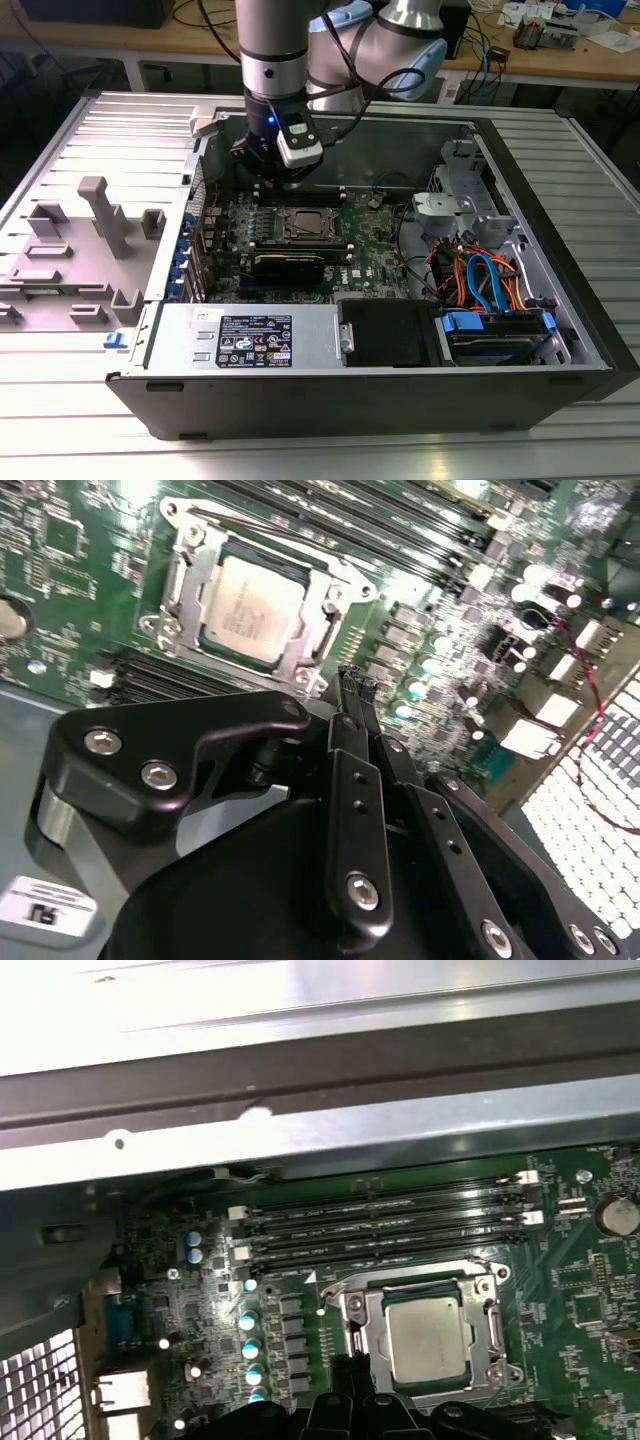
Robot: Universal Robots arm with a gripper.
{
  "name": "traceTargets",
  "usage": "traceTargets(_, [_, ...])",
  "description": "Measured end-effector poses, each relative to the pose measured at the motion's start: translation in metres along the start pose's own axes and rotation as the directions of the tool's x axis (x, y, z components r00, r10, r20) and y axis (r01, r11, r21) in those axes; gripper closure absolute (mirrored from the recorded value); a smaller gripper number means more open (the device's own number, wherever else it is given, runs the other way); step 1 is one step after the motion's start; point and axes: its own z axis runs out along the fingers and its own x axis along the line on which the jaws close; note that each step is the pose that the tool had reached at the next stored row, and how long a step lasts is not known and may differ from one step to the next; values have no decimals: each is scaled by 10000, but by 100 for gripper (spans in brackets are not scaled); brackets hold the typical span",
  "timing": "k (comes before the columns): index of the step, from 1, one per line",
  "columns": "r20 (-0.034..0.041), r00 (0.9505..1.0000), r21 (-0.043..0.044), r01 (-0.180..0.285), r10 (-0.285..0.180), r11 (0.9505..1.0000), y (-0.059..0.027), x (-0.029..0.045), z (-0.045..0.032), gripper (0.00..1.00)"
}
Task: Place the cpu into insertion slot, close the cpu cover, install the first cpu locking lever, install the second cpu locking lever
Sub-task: 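Install the first cpu locking lever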
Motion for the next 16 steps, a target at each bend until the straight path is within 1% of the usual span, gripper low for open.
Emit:
traceTargets(1, [0, 10000, -4, 30, -30, 10000, -2, 16, 0, 89])
traceTargets(3, [-1, 9999, -21, 154, -154, 9999, -9, 71, -2, 89])
traceTargets(6, [0, 9995, -38, 318, -318, 9995, -13, 111, -2, 89])
traceTargets(8, [1, 9989, -47, 468, -468, 9989, -14, 121, -3, 89])
traceTargets(9, [4, 9965, -71, 841, -841, 9964, -15, 122, -3, 89])
traceTargets(10, [8, 9943, -81, 1068, -1068, 9942, -14, 123, -2, 89])
traceTargets(16, [7, 9939, -81, 1099, -1099, 9939, -15, 123, -3, 89])
